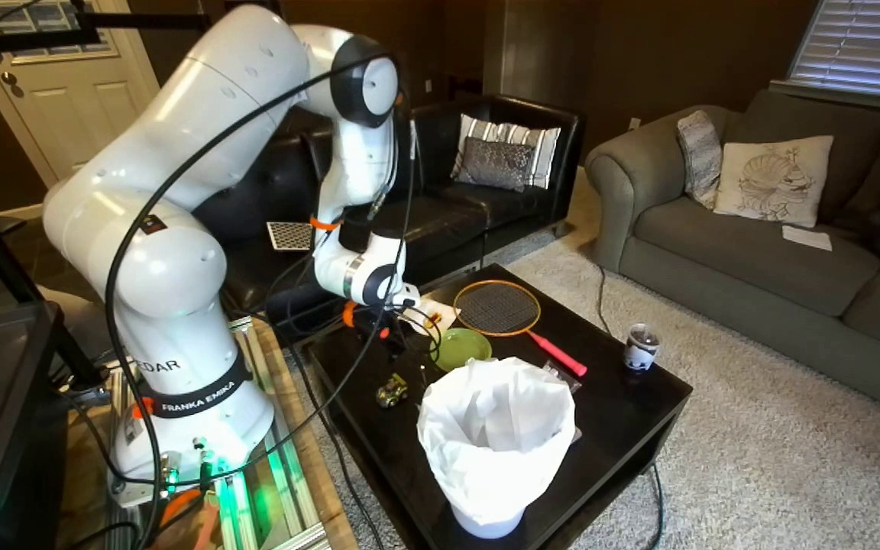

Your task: Turn the car to the left

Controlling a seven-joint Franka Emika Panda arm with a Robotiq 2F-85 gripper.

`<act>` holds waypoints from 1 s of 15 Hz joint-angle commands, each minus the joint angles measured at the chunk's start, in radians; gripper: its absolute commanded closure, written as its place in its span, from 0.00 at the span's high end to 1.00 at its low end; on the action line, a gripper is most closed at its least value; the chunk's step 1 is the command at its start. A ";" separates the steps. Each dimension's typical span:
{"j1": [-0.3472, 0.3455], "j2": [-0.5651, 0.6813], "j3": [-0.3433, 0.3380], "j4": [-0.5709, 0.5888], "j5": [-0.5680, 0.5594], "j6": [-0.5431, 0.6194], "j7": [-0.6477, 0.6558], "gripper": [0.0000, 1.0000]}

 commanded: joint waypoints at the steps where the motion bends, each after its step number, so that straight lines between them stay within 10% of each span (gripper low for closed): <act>1: -0.017 0.110 0.012 0.095 0.055 0.038 -0.035 1.00; 15: -0.015 0.248 -0.025 0.196 0.117 0.053 -0.020 1.00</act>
